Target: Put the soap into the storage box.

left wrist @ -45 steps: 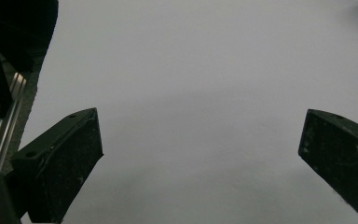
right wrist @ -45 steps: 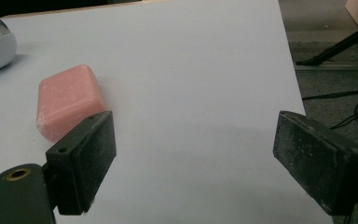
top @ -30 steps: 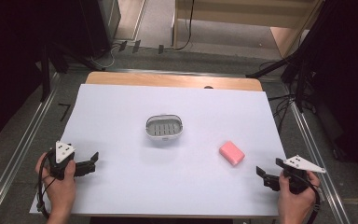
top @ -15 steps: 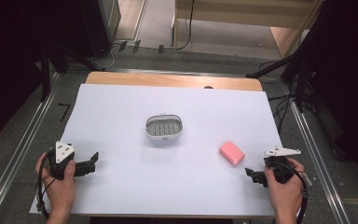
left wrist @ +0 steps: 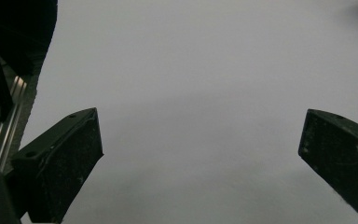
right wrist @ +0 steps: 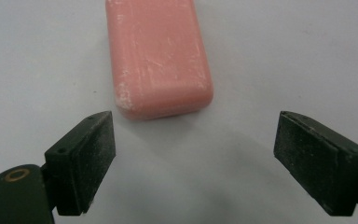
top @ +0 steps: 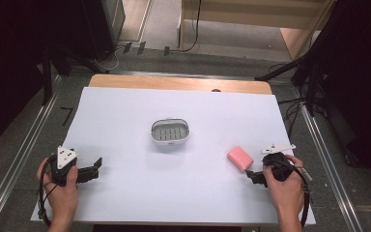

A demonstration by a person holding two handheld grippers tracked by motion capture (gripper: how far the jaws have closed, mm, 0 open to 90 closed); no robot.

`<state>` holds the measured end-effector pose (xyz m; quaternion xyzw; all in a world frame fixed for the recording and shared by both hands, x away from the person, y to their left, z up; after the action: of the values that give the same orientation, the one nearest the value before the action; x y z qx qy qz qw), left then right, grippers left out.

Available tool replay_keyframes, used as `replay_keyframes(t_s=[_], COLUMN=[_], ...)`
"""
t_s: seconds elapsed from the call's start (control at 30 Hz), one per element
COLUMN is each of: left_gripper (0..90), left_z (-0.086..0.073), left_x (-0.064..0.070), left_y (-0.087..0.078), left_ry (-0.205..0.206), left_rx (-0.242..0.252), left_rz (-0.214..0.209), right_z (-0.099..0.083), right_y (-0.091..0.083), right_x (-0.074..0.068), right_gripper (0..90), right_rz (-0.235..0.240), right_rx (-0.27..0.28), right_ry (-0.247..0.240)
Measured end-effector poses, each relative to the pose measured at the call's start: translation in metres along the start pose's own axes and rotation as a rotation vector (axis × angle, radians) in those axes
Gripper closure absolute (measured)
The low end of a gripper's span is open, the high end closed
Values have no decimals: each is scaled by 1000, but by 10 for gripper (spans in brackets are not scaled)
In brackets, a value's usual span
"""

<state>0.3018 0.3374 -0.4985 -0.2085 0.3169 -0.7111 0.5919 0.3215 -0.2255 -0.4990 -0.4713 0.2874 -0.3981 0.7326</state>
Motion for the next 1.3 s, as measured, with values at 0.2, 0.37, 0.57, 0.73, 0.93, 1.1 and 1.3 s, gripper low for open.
replay_keyframes(t_s=[0.2,0.37,0.57,0.73,0.93,1.1,1.3], left_gripper=[1,1,1,0,1,1,0], left_z=[0,0,0,0,0,0,0], left_x=[0,0,0,0,0,0,0], left_y=[0,0,0,0,0,0,0], left_ry=[-1,0,1,0,-2,-2,-1], left_rx=[0,0,1,1,0,0,0], left_rz=[0,0,1,0,-2,-2,-3], right_z=[12,20,28,39,48,52,53], right_y=[3,4,10,18,25,33,37], right_x=[-6,-7,-7,-10,-13,-16,-17], right_gripper=[131,133,139,149,226,332,361], right_rz=[4,4,17,15,8,24,17], right_rx=[-12,-23,-44,-74,-91,-136,-148], right_ry=[-29,-41,-63,-77,-85,-68,-65])
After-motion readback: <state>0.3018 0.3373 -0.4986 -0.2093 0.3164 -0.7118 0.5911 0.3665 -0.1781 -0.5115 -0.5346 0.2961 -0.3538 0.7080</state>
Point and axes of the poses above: each handheld gripper's, and its own axes: y roughly forward along the jaws, z roughly out of its top, x roughly to its right, the point moved 6 cm from there along y, roughly forward along the jaws, and after that the axes turned 10 degrees about -x, right-handed, at the moved point
